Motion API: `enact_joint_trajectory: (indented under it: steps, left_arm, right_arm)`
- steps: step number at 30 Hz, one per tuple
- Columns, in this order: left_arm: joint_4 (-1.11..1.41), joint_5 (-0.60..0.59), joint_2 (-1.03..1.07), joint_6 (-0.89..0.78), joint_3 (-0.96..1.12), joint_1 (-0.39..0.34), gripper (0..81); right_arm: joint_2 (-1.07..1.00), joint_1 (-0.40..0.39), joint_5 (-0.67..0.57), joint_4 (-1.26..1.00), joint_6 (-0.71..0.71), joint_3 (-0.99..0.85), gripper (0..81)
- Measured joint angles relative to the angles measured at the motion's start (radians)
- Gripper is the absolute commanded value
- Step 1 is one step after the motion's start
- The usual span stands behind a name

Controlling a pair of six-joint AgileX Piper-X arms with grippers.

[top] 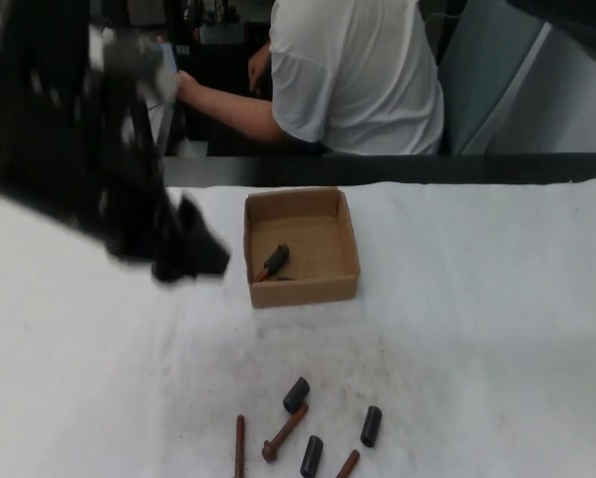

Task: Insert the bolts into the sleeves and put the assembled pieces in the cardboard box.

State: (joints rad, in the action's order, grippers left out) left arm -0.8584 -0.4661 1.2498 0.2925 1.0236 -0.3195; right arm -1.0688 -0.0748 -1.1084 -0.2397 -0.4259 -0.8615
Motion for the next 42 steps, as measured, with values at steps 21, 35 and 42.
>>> enact_joint_trajectory:
  steps: [21,35,42]
  left_arm:
    - [0.155,0.037,0.0,-0.045,-0.164,0.0,46.7]
    - [0.149,0.04,0.0,-0.013,-0.167,0.0,46.7]
    - [0.149,0.061,0.0,-0.003,-0.167,0.0,46.7]
  right_arm:
    - [-0.227,-0.376,0.825,0.9,0.762,-0.103,0.8]
    - [-0.262,-0.438,0.987,0.959,0.893,-0.116,37.0]
    - [-0.354,-0.438,1.174,1.104,1.118,-0.174,33.0]
